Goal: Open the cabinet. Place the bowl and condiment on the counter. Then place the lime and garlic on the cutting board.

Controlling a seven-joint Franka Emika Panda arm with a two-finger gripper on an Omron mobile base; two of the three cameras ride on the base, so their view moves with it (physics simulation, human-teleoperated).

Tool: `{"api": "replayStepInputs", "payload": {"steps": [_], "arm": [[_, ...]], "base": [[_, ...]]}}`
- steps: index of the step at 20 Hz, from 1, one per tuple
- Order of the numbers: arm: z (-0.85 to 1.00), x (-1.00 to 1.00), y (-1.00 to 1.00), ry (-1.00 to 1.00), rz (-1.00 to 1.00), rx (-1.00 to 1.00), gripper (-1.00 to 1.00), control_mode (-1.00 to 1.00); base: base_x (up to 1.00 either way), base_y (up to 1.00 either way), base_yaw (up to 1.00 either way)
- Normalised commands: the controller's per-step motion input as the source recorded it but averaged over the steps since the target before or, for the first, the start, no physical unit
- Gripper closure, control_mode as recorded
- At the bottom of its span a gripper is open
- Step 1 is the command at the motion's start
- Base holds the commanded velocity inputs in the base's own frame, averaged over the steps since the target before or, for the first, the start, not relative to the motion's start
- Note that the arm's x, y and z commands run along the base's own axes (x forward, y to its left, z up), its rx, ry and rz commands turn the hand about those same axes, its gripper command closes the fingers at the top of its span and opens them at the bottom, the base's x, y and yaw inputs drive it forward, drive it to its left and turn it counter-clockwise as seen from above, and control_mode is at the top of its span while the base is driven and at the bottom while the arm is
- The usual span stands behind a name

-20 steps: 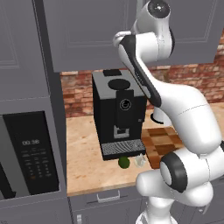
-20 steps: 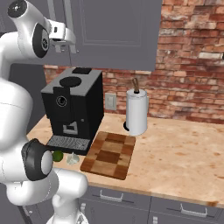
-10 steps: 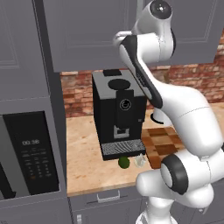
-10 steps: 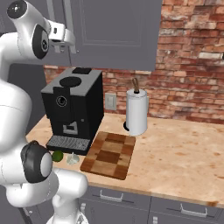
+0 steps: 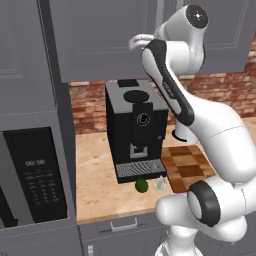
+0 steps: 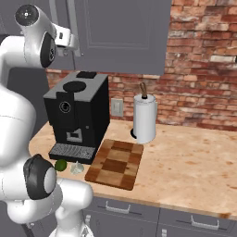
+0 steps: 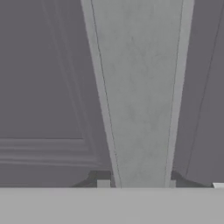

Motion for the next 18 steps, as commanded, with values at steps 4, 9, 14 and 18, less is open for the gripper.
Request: {"api": "replayStepInputs", "payload": {"steps": [4, 9, 14, 18], "arm": [[-0.05, -0.09, 1.00, -0.10, 0.00, 0.00, 1.00, -1.00], [0.00, -0.40, 1.00, -0.08, 0.00, 0.00, 1.00, -1.00], [0.00, -0.68, 1.00, -0.07, 0.02, 0.00, 1.00, -1.00], [0.00, -0.82, 0.98, -0.06, 0.04, 0.00, 1.00, -1.00]], "base": [[0.00, 0.00, 0.00], [0.00, 0.00, 0.00], [0.00, 0.00, 0.00], [0.00, 0.00, 0.00]]}}
